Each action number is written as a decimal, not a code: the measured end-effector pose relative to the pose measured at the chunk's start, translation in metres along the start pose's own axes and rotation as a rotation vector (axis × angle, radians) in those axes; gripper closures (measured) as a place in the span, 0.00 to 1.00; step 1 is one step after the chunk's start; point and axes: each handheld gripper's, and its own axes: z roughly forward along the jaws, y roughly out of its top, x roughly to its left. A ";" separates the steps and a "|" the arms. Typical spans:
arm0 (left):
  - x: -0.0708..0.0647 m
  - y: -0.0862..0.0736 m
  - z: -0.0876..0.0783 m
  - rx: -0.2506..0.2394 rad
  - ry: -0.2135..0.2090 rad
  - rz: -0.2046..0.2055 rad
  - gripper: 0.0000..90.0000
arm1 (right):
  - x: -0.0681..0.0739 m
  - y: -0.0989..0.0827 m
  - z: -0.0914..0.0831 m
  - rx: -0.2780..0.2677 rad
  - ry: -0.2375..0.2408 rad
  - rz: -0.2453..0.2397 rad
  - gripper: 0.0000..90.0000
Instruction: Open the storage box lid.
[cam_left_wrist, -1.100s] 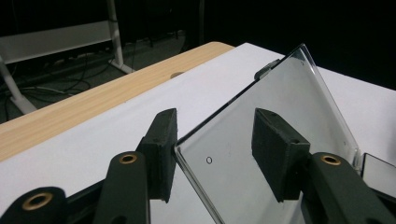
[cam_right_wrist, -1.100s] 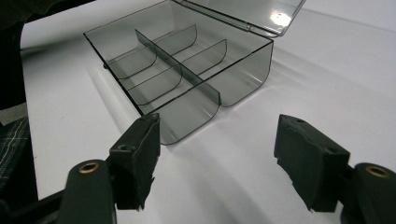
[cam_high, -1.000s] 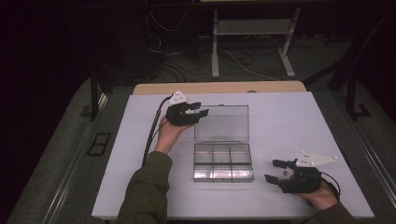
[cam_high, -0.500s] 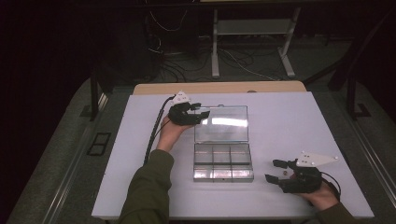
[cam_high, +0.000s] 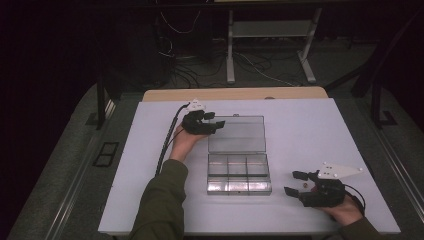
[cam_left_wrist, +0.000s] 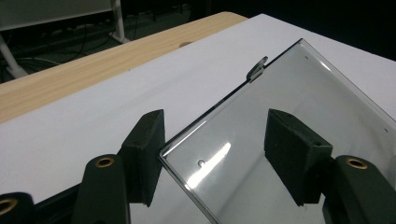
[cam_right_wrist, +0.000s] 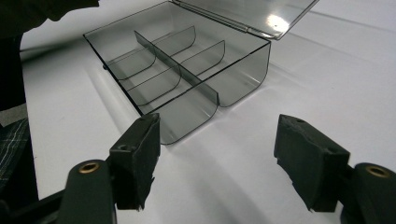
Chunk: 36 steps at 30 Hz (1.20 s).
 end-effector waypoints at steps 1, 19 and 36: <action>0.000 -0.001 0.001 0.002 0.000 -0.003 0.42 | 0.000 0.000 0.000 0.000 0.000 0.000 0.34; 0.006 -0.012 0.011 0.044 0.002 -0.040 0.39 | 0.000 0.000 0.000 -0.004 0.000 0.001 0.34; 0.009 -0.020 0.018 0.093 0.000 -0.072 0.37 | 0.000 -0.001 -0.001 -0.004 0.000 0.004 0.34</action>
